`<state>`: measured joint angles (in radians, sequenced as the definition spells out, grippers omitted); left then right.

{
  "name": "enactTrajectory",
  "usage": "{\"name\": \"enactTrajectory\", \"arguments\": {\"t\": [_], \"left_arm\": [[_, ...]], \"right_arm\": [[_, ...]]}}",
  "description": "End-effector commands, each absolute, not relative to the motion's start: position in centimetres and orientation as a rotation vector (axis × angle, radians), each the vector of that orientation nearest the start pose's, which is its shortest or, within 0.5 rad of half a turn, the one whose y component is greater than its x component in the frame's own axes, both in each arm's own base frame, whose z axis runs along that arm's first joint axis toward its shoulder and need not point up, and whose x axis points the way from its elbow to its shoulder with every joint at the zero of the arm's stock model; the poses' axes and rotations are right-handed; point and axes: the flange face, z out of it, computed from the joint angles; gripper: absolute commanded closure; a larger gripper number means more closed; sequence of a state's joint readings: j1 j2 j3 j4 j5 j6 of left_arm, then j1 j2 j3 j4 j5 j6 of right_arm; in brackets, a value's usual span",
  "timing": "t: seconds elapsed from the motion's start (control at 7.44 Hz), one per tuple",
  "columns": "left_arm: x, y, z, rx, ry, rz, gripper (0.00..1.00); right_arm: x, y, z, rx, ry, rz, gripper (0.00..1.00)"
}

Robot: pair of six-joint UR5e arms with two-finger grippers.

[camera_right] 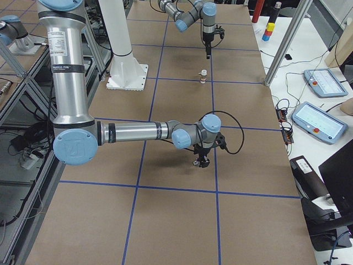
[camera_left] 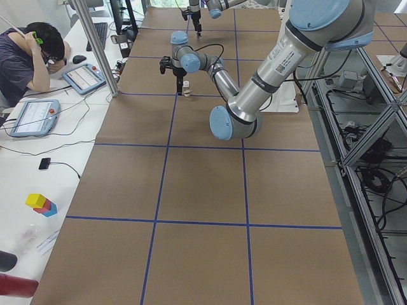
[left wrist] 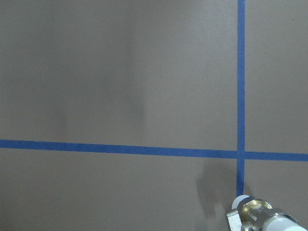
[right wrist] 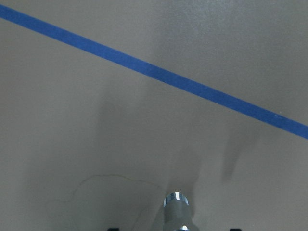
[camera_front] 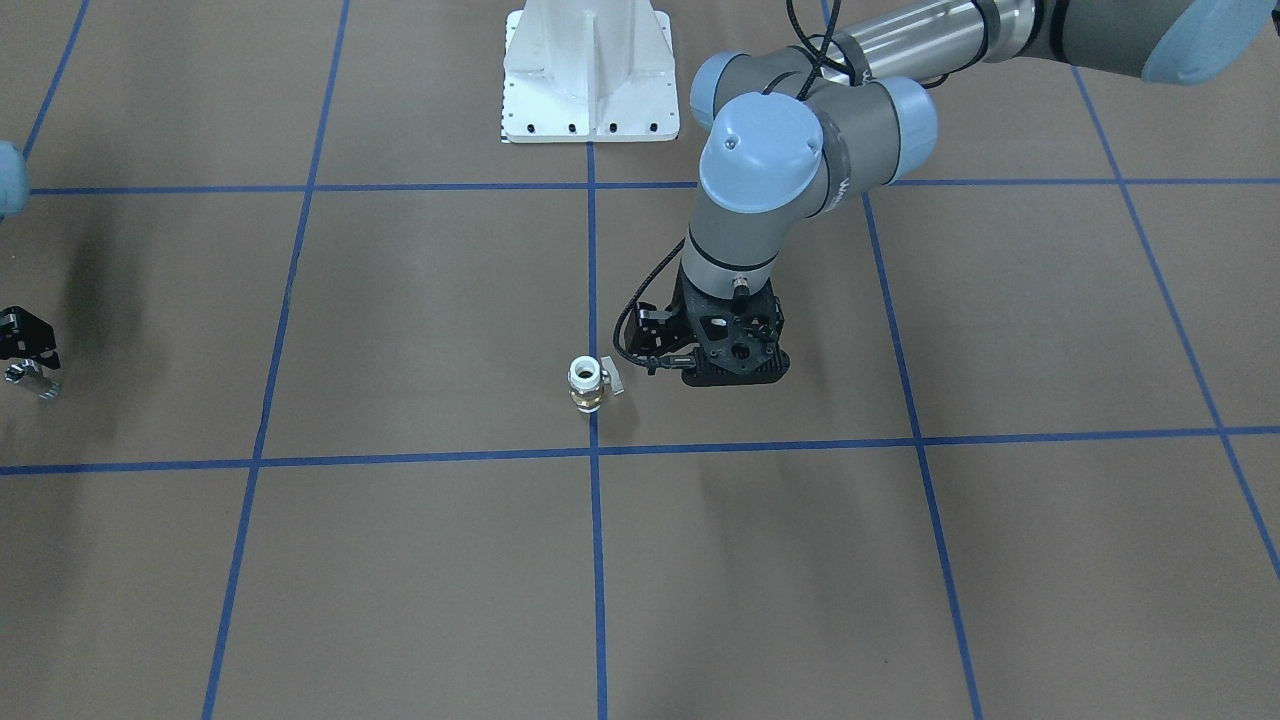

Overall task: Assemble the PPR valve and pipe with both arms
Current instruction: 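Raise the left gripper off the valve while the right gripper descends onto the chrome fitting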

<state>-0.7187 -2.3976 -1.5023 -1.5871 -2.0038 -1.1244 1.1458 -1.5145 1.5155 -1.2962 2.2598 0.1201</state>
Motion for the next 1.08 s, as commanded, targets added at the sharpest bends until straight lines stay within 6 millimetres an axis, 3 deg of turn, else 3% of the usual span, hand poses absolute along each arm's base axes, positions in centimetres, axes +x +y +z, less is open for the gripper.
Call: {"name": "enactTrajectory", "arguments": {"t": [0.0, 0.94], "left_arm": [[49.11, -55.07, 17.57, 0.077, 0.861, -0.087, 0.0], [49.14, -55.09, 17.61, 0.077, 0.861, -0.087, 0.0]], "right_arm": [[-15.85, -51.76, 63.18, 0.076, -0.728, -0.391, 0.35], [-16.42, -51.8, 62.94, 0.076, -0.73, -0.401, 0.42]]}}
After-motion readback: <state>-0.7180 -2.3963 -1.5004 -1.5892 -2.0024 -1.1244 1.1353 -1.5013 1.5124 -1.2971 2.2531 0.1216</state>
